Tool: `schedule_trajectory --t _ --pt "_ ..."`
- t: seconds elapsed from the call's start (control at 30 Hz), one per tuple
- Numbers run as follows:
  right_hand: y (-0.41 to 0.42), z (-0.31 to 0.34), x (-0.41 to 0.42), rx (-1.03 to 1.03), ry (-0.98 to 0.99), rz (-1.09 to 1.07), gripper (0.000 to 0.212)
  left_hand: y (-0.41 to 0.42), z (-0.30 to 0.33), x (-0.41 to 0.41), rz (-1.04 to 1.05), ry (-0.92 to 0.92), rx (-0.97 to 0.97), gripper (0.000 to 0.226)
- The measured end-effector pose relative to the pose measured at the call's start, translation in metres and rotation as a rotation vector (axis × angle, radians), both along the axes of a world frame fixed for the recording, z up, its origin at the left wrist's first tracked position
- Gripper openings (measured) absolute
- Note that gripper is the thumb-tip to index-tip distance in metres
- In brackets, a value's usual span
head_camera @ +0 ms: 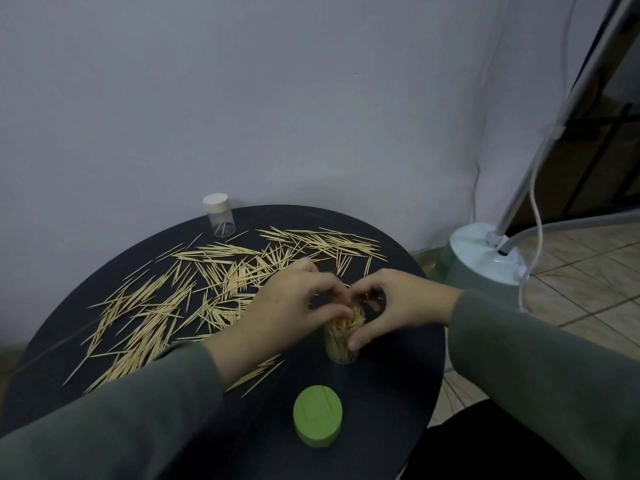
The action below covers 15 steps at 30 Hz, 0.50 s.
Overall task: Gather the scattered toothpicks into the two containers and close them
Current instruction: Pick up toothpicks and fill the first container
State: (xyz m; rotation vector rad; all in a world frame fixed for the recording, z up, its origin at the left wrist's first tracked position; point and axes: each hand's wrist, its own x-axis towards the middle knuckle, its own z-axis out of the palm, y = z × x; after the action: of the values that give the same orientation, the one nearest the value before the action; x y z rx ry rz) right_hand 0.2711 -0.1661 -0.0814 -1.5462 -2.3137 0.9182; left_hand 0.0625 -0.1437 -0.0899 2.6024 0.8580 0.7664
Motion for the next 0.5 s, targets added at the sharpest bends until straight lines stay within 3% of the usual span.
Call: schedule_trajectory --t 0.17,0.3,0.5 --pt "0.0008 -0.0005 0.0000 -0.001 0.001 0.003 0.052 0.0029 -0.0007 -0.0050 -0.144 0.055 0.174 0.040" --pt "0.0003 -0.0009 -0.0003 -0.017 0.037 0.007 0.040 0.0000 0.0018 -0.0096 -0.213 -0.002 0.227 0.028" --pt "0.0021 -0.0005 0.0005 0.026 0.024 0.059 0.028 -0.0017 -0.0035 -0.0025 -0.382 0.099 0.553 0.029"
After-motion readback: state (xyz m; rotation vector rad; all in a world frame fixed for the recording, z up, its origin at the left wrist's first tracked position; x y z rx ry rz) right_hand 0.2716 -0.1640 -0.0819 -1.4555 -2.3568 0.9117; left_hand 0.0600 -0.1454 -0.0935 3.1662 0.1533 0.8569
